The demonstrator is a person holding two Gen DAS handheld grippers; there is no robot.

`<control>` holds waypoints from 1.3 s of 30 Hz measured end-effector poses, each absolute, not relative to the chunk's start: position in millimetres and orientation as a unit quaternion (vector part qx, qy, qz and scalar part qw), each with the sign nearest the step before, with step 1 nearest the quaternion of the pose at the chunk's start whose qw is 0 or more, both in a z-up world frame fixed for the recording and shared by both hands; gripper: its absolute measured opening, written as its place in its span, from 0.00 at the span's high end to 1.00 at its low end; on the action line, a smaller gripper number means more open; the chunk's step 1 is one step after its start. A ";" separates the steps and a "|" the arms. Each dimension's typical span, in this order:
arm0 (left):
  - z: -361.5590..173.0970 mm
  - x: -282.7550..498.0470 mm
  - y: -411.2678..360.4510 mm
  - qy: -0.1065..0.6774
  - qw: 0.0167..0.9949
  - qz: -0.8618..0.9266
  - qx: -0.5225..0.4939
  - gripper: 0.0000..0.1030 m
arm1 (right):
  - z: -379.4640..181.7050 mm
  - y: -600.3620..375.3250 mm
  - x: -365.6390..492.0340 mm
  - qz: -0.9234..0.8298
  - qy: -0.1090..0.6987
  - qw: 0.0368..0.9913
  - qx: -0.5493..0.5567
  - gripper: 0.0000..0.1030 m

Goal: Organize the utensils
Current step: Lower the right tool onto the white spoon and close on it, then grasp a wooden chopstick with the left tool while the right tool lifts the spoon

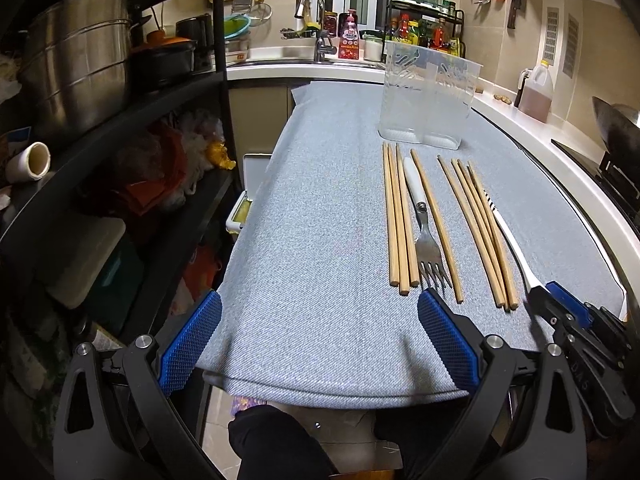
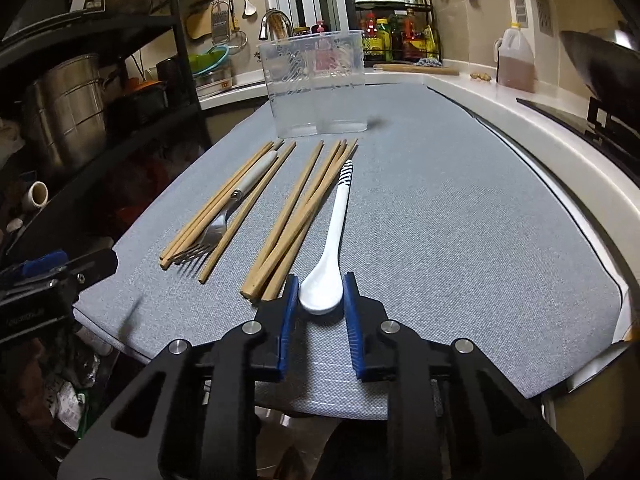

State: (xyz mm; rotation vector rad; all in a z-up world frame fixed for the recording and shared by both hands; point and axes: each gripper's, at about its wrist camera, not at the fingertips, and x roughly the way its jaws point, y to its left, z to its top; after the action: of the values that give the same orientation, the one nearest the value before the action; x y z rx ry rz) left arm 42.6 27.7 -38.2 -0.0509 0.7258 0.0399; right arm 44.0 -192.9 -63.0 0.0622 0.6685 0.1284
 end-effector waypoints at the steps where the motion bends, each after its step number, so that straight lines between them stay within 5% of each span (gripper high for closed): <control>1: -38.4 43.9 26.9 0.354 0.935 0.019 -0.023 0.07 | -62.8 -191.4 43.3 0.058 0.324 0.944 0.020 0.78; 8: -45.1 58.1 22.8 0.354 0.935 0.008 -0.030 0.10 | -67.4 -200.5 48.5 0.035 0.316 0.948 0.004 0.66; 13: -52.9 70.5 17.2 0.354 0.935 0.000 -0.021 0.26 | -68.6 -203.0 49.0 0.035 0.307 0.951 0.005 0.66; 25: -67.1 80.6 8.0 0.336 0.940 -0.037 0.036 0.33 | -70.4 -203.8 51.3 0.040 0.299 0.953 0.005 0.66; 27: -68.5 80.6 8.4 0.326 0.943 -0.057 0.033 0.45 | -72.0 -203.3 52.4 0.040 0.293 0.955 0.005 0.66; 29: -68.0 81.1 7.8 0.322 0.943 -0.075 0.025 0.67 | -73.8 -202.7 52.3 0.042 0.282 0.958 0.007 0.78; 31: -66.7 80.2 4.0 0.321 0.942 -0.087 0.034 0.94 | -74.8 -203.9 51.0 0.042 0.277 0.960 0.015 0.78; 39: -29.3 58.7 8.1 0.281 0.954 -0.102 0.011 0.94 | -51.4 -209.4 38.8 0.045 0.264 0.963 0.022 0.78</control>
State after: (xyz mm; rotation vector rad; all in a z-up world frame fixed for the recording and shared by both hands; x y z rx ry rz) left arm 58.7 8.1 -29.3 0.0227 0.5703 -0.2064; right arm 38.8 -209.4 -51.4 0.0441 0.5356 0.0914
